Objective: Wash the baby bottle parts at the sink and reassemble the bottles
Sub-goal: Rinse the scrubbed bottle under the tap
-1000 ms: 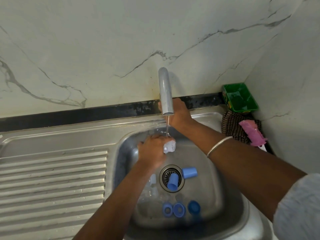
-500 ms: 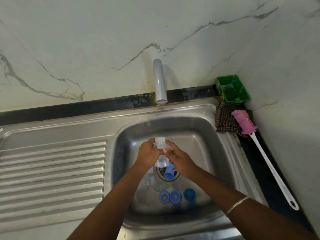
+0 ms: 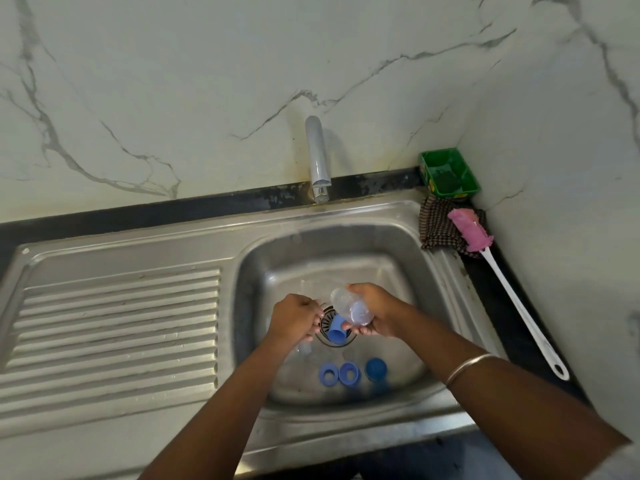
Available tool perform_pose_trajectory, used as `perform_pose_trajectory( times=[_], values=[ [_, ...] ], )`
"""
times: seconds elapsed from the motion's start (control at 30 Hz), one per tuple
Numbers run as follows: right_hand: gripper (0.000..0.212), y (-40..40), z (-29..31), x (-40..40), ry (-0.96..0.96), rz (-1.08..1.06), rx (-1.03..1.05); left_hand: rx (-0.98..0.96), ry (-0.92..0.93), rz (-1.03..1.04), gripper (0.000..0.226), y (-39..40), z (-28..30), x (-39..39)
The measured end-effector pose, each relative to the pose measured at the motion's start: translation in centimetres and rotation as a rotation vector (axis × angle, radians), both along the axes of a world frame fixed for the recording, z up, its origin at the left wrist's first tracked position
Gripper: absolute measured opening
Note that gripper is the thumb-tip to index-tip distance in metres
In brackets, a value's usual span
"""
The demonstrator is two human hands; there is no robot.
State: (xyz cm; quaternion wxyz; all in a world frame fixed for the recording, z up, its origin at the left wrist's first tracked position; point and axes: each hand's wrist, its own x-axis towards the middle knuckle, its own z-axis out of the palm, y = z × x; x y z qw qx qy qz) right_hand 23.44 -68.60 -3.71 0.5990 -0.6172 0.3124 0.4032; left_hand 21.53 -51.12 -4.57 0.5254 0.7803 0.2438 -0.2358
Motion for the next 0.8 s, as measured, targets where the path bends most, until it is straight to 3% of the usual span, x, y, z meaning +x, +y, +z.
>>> perform_pose_trajectory(
  times=[0.1, 0.17, 0.23, 0.33, 0.4, 0.57, 0.7, 0.8],
  values=[
    [0.052, 0.0, 0.8, 0.2, 0.028, 0.026, -0.055, 0.165, -0.090, -0.118, 0.027, 0.7, 0.4, -0.9],
    [0.045, 0.1, 1.1, 0.3, -0.038, 0.064, -0.155, 0.290, -0.161, -0.235, 0.022, 1.1, 0.8, -1.3],
    [0.032, 0.4, 1.4, 0.3, -0.220, 0.240, -0.363, 0.357, -0.205, -0.313, 0.019, 1.5, 1.5, -1.9],
    [0.051, 1.2, 1.9, -0.3, -0.578, 0.628, -0.828, 0.402, -0.258, -0.358, 0.022, 1.8, 2.1, -2.6],
    [0.059, 2.1, 2.6, -1.2, -0.775, 0.693, -0.991, 0.414, -0.307, -0.362, 0.022, 2.0, 2.4, -3.0],
    [0.048, 3.5, 3.0, -4.3, -1.187, 0.682, -1.242, 0.446, -0.504, -0.315, 0.024, 2.5, 3.2, -4.0],
    [0.037, 3.3, 1.6, -6.1, -1.019, 0.886, -1.235, 0.502, -0.588, -0.324, 0.030, 3.3, 2.7, -5.4],
    [0.040, 3.4, 1.5, -7.0, -1.203, 0.726, -1.220, 0.512, -0.618, -0.371, 0.032, 3.7, 2.2, -6.6]
  ],
)
